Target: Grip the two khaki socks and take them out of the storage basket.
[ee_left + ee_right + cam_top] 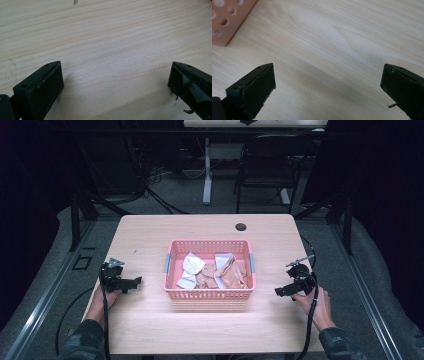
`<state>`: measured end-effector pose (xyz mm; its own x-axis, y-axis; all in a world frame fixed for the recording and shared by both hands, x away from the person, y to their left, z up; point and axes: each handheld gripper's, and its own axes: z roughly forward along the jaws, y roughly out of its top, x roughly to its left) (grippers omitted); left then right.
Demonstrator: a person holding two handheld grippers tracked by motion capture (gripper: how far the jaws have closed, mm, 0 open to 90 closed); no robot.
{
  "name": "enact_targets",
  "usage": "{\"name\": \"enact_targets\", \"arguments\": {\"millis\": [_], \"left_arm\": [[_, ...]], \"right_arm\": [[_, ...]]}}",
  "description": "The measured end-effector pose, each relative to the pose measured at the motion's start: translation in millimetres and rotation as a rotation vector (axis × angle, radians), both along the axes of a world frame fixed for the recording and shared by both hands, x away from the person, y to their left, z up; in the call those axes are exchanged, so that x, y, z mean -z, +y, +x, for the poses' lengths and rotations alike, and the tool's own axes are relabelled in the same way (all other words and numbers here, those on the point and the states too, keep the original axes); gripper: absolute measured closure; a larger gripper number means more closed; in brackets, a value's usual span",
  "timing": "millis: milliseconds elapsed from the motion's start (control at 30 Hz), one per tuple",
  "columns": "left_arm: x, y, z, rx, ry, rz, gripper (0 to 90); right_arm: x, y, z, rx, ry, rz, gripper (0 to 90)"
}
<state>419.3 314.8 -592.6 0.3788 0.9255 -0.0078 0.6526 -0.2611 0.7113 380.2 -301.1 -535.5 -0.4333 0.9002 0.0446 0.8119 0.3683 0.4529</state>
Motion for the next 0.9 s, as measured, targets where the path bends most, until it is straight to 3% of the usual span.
{"name": "enact_targets", "arguments": {"millis": [133, 333, 467, 567, 900], "left_arm": [[0.0, 0.0, 0.0, 0.0, 0.0, 0.0, 0.0], [0.0, 0.0, 0.1, 0.0, 0.0, 0.0, 0.0], [0.0, -0.2, 0.1, -0.002, 0.0, -0.002, 0.0], [0.0, -0.2, 0.1, -0.002, 0.0, -0.003, 0.0], [0.1, -0.1, -0.4, -0.002, -0.001, 0.0, 0.0]], "right_arm": [[-11.4, 1.1, -3.3, -0.008, 0.001, 0.027, 0.0], [-34.5, 6.3, -7.5, -0.03, -0.045, 0.05, 0.0], [-52.5, 12.0, -8.7, -0.058, -0.074, 0.038, 0.0], [-63.3, 20.8, -9.5, -0.075, -0.09, 0.062, 0.0], [-84.6, 52.9, -7.1, -0.141, -0.097, 0.052, 0.0]]}}
